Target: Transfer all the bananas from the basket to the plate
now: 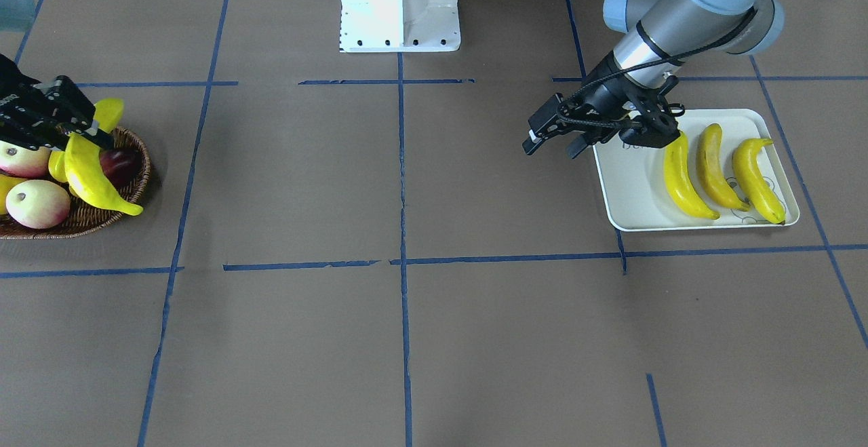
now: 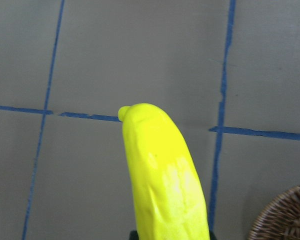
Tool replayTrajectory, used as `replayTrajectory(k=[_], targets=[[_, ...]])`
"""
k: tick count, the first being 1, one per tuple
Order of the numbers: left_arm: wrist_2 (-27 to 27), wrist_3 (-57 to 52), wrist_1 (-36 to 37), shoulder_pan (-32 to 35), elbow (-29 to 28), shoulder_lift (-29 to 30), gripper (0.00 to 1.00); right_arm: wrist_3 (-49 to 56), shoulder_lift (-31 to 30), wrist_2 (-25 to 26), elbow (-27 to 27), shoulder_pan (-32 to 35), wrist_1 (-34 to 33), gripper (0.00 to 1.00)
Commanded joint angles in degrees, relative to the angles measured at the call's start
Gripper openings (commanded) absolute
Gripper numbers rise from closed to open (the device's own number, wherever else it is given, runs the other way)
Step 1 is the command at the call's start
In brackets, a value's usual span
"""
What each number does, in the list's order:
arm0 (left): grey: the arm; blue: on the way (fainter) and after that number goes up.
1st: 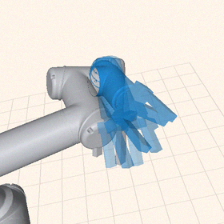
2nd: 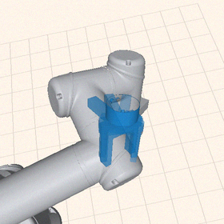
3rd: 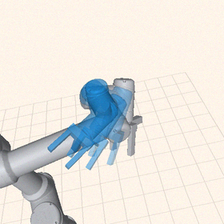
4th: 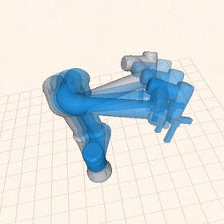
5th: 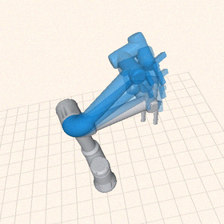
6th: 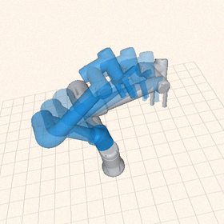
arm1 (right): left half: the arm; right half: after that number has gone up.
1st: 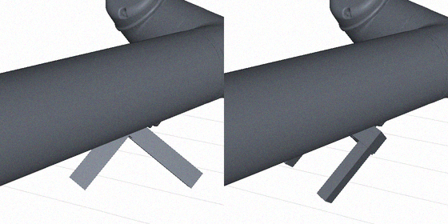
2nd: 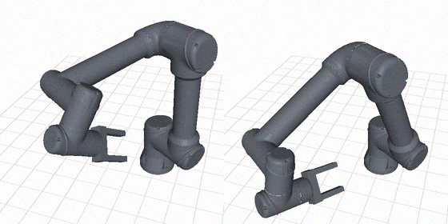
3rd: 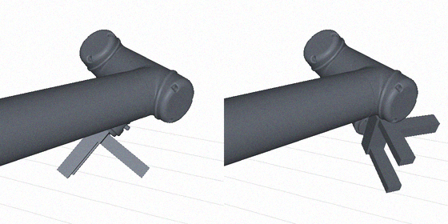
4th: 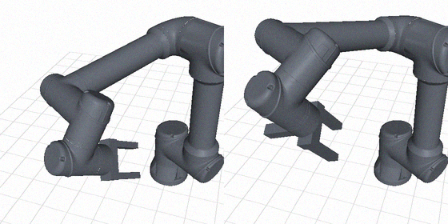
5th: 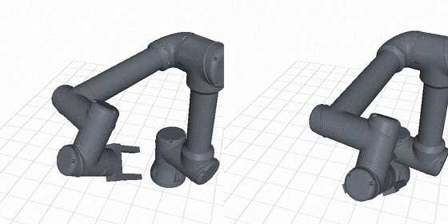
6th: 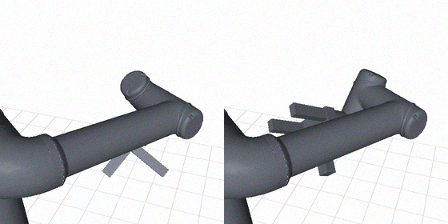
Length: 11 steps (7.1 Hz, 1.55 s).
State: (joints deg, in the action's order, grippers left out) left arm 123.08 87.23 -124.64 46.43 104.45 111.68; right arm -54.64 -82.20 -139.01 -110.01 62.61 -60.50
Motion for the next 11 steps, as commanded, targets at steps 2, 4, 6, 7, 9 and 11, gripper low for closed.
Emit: replayTrajectory(k=[2,4,6,7,9,11], targets=[[-0.3,12.5,-6.0,-1.0,0.7,4.4,1.0,-18.4,9.6,19.5,-4.4,-16.5,-0.7,0.0],[-7.4,20.0,-11.7,-5.4,0.4,5.1,1.0,-19.8,12.8,29.6,-4.7,-24.6,-0.8,0.0],[-14.7,22.3,-12.4,-9.8,0.1,8.5,1.0,-19.8,17.0,34.1,-4.7,-28.8,-4.5,0.0],[-14.7,23.3,-12.4,-10.0,0.0,9.1,1.0,-19.8,18.6,36.0,-4.7,-30.5,-6.2,0.0],[-14.8,24.1,-12.2,-10.1,-0.3,10.2,1.0,-19.8,18.7,41.2,-5.0,-34.1,-6.2,0.0],[-15.2,24.0,-12.3,-10.1,-2.1,10.7,1.0,-19.8,18.6,41.1,-6.4,-34.8,-6.7,0.0]])
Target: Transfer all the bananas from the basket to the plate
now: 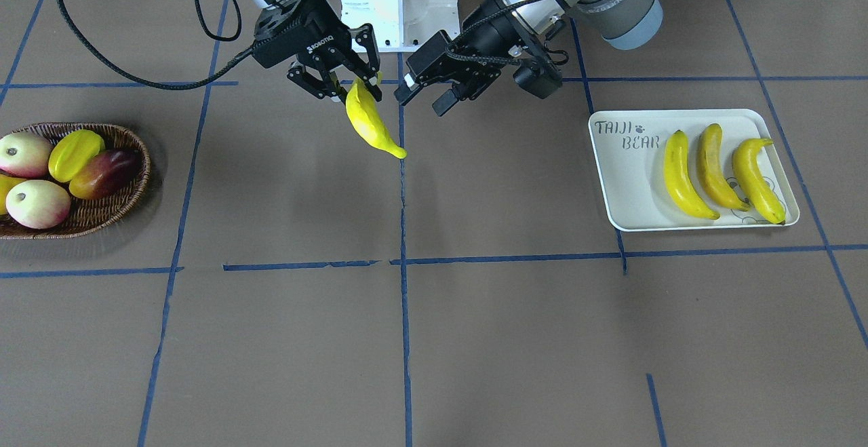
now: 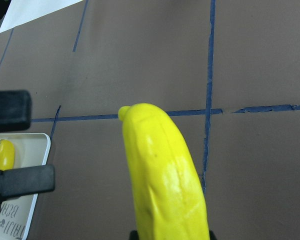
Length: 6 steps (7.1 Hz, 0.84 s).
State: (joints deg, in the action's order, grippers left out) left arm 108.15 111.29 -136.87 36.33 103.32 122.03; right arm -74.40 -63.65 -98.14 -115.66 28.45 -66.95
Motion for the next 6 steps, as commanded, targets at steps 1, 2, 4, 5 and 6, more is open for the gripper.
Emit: replayTrajectory(k=[1,2,4,5,6], targets=[[-0.7,0.1,-0.1,0.0,-2.0,1.4,1.0,0.0,0.1,0.3,-1.1,-1.0,-0.6,0.01],[-0.7,0.1,0.0,-0.1,-2.9,2.5,1.0,0.0,0.2,0.3,-1.1,-1.1,-0.9,0.01],[-0.7,0.2,0.2,-1.8,-3.1,3.0,1.0,0.0,0.2,0.3,-1.1,-1.1,-0.9,0.01],[-0.8,0.2,0.4,-2.7,-3.1,3.2,1.0,0.0,0.2,0.3,-1.1,-1.1,-0.9,0.01],[-0.8,0.5,0.5,-2.9,-3.2,3.7,1.0,0.0,0.2,0.3,-1.1,-1.1,-0.9,0.01]])
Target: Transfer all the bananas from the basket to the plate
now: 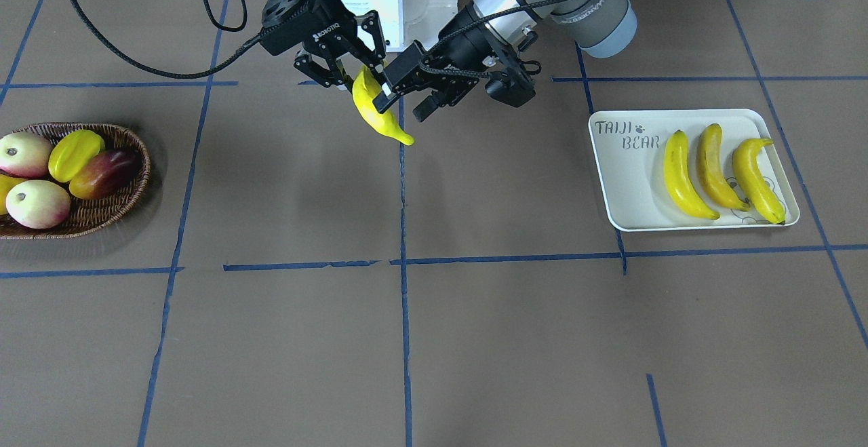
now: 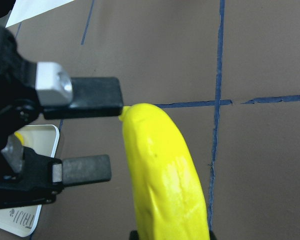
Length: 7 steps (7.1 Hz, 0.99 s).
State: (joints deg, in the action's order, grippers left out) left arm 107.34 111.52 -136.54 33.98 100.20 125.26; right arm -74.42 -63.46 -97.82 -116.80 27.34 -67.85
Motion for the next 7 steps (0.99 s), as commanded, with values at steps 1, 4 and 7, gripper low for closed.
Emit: replayTrajectory(k=[1,4,7], targets=[[-1.2,1.1,0.1,-0.8,-0.1,0.9,1.0,0.0,0.0,0.0,0.0,-0.2,0.0,0.01],[-3.4,1.2,0.0,-2.0,-2.0,2.1,0.93,0.1,0.0,0.0,0.0,-0.4,0.0,0.01],[-3.3,2.0,0.0,-2.0,-1.9,2.3,0.3,0.1,-0.3,0.0,-0.7,-0.6,0.0,0.01]])
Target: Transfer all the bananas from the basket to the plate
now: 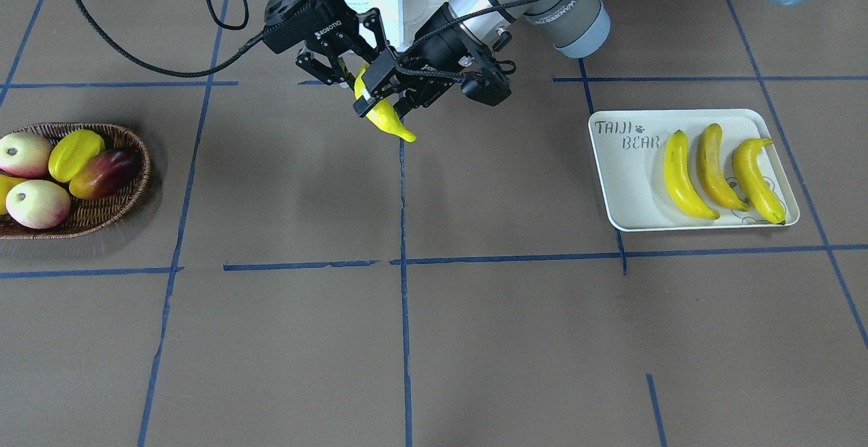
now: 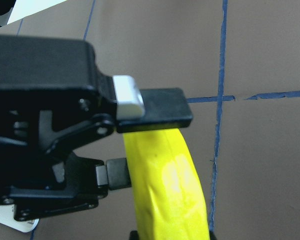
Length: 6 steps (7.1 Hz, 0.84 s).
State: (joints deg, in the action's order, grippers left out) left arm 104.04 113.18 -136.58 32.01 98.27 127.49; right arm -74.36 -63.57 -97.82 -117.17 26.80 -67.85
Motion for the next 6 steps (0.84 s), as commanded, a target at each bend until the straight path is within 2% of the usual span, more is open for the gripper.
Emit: replayTrajectory(k=[1,2,3,4,6], targets=[[0.0,0.4,0.1,0.0,0.0,0.0,0.06,0.0,-0.4,0.0,-0.8,-0.2,0.0,0.02],[0.0,0.3,0.0,0.1,0.0,-0.1,0.0,0.0,-0.3,-0.1,-1.0,-0.1,-0.1,0.17],[0.0,0.3,0.0,0.2,-0.1,-0.1,0.0,0.0,-0.3,-0.1,-1.3,-0.1,-0.1,0.73],[0.0,0.3,0.1,0.2,-0.1,-0.1,0.0,0.0,-0.3,0.1,-1.4,-0.2,-0.2,1.0],[0.0,0.3,0.0,0.3,-0.1,-0.2,0.0,0.0,-0.7,0.0,-1.8,-0.1,-0.1,1.0]])
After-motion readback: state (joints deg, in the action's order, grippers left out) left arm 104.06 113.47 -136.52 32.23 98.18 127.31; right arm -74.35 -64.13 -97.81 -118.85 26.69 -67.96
